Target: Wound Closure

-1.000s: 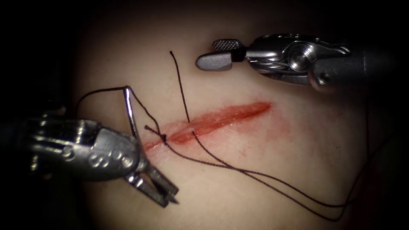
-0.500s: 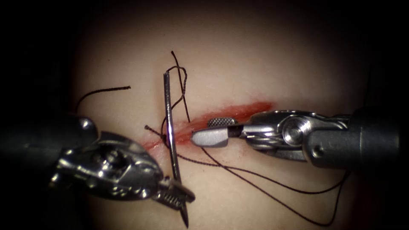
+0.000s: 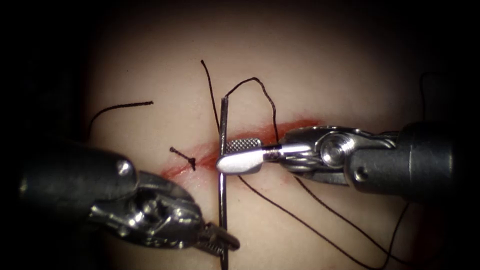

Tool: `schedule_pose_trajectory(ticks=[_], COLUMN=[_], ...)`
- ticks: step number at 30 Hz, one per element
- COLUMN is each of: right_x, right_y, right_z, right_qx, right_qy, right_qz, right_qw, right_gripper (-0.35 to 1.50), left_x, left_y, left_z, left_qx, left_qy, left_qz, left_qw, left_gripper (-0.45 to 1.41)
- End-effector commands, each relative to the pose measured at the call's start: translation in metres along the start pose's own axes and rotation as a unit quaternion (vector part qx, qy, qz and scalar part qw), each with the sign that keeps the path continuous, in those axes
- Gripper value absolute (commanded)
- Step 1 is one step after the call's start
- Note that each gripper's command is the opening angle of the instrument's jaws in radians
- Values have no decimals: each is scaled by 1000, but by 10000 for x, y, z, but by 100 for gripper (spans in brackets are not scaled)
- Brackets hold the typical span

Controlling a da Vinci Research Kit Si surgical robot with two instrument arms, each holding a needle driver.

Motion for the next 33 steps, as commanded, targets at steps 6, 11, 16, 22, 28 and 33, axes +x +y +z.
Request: schedule_pose_trajectory(ticks=[6,11,16,22,28,33], right_x=[14,19,23,28,29,38], right_y=[1,-2,-4,-9,-8,0], right_z=[9,11,13,11,10,10], right_qx=[13,18,32,45,58,34], right_qy=[8,14,20,23,18,42], right_qz=[-16,-41,-55,-64,-66,-124], right_qw=[1000,999,998,997,996,991], right_gripper=[101,94,93,-1,-35,-35], left_x=[1,1,2,2,0,-7], left_y=[-3,-3,-3,-2,-3,-14], left_z=[8,10,10,12,11,7], left_qx=[-2,3,5,8,9,36], left_qy=[4,9,13,14,16,23], left_qz=[5,4,4,4,-17,-225], left_qw=[1000,1000,1000,1000,1000,973], left_gripper=[-45,-45,-45,-45,-3,108])
